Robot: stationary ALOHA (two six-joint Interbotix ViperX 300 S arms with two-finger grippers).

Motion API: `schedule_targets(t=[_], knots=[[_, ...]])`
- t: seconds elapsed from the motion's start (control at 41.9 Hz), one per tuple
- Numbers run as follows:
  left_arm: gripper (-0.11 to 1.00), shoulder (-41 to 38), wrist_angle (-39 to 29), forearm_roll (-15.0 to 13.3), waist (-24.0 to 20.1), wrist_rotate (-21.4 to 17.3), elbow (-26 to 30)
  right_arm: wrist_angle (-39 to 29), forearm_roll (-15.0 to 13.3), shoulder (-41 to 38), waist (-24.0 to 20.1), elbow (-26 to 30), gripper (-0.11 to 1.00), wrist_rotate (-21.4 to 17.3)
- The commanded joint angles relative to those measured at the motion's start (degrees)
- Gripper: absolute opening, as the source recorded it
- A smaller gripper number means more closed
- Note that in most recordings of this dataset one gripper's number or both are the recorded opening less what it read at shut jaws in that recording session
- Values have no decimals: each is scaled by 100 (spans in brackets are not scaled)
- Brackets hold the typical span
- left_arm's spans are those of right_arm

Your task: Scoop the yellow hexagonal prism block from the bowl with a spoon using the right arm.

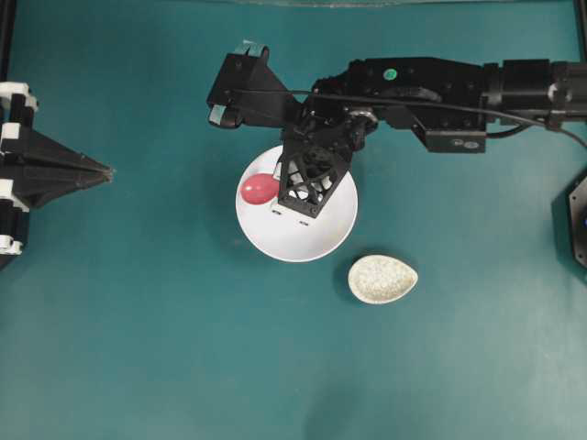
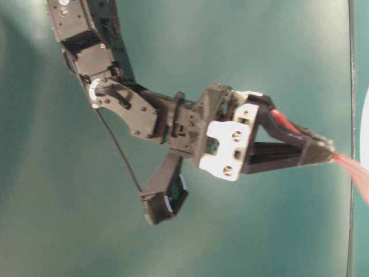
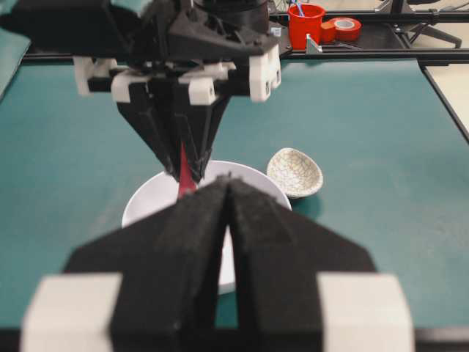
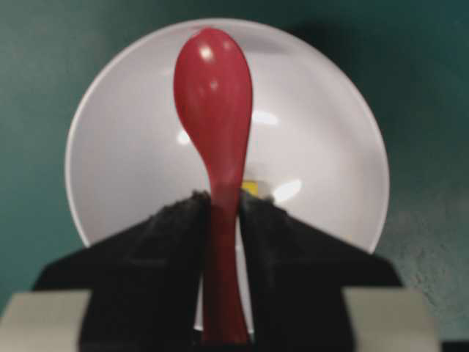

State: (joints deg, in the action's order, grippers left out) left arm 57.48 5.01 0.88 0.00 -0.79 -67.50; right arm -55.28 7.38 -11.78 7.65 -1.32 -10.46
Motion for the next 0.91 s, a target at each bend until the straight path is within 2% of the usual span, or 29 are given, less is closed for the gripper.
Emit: schedule_targets(t=[0.0,0.501,0.668,0.883], knots=[[0,-53,53,18,-9,0,114,18,-18,343,0,158,22,9],[0,-35,62,18,0,0,123,229,-35,642,-9,70,22,-9],[0,-44,97,18,-9,0,114,1090,-35,1055,-229,-624,22,-53],[0,-44,114,18,0,18,123,2883,-18,2145,-642,-2180,22,-132]])
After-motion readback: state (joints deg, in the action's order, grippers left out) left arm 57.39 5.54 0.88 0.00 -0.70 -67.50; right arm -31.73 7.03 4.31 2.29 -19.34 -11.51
